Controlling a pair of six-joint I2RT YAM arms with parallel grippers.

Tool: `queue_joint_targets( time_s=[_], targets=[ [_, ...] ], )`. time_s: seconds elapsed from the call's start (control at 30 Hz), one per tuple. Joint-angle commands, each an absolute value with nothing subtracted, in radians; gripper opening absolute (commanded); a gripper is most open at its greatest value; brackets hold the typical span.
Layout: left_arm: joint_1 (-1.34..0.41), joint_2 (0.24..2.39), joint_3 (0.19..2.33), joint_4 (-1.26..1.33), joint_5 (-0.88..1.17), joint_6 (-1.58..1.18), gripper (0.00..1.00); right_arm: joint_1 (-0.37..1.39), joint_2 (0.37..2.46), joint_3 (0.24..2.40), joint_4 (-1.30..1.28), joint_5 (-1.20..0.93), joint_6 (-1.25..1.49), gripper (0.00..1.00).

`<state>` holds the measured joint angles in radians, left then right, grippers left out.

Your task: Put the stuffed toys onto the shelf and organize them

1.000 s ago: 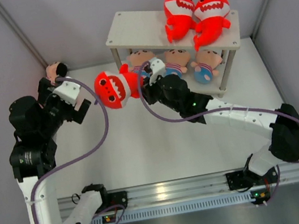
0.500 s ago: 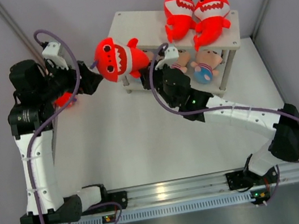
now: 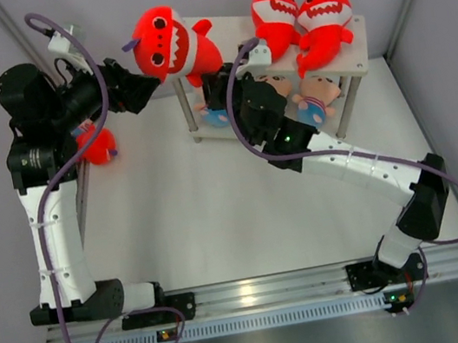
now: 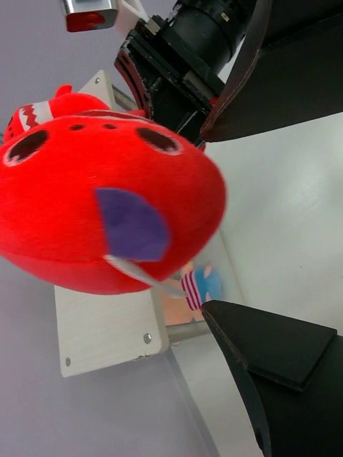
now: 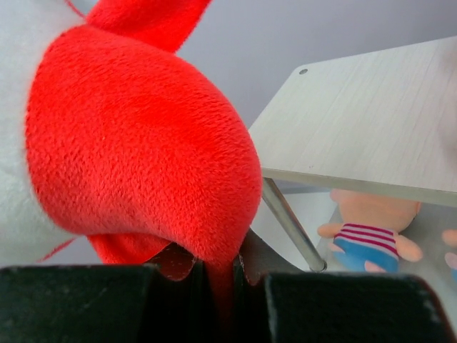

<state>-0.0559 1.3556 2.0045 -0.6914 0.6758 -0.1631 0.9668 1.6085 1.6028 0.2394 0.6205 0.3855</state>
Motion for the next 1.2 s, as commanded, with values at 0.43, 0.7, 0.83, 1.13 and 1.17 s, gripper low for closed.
queue_joint_targets(
  time_s=[0.43, 0.7, 0.83, 1.13, 1.17],
  targets=[
    [-0.163, 1.546, 2.102, -0.476, 0.568, -0.248, 0.0, 1.015, 1.577, 1.557, 0.338, 0.584, 0.318, 0.0],
    [-0.164, 1.65, 2.166, -0.393, 0.552, -0.258, 0.0, 1.015, 1.49, 1.457, 0.394, 0.423, 0.244, 0.43],
    [-0.163, 1.7, 2.201, -0.387, 0.644, -0.259, 0.0, 1.011, 1.399, 1.373, 0.367, 0.434, 0.184, 0.71],
    [-0.163, 1.52, 2.019, -0.408, 0.952, -0.138, 0.0, 0.885, 1.105, 1.417, -0.116, 0.011, -0.135, 0.86],
    [-0.163, 1.508, 1.997, -0.416, 0.969, -0.14, 0.0, 0.861, 1.109, 1.487, -0.167, -0.059, -0.155, 0.87]
  ],
)
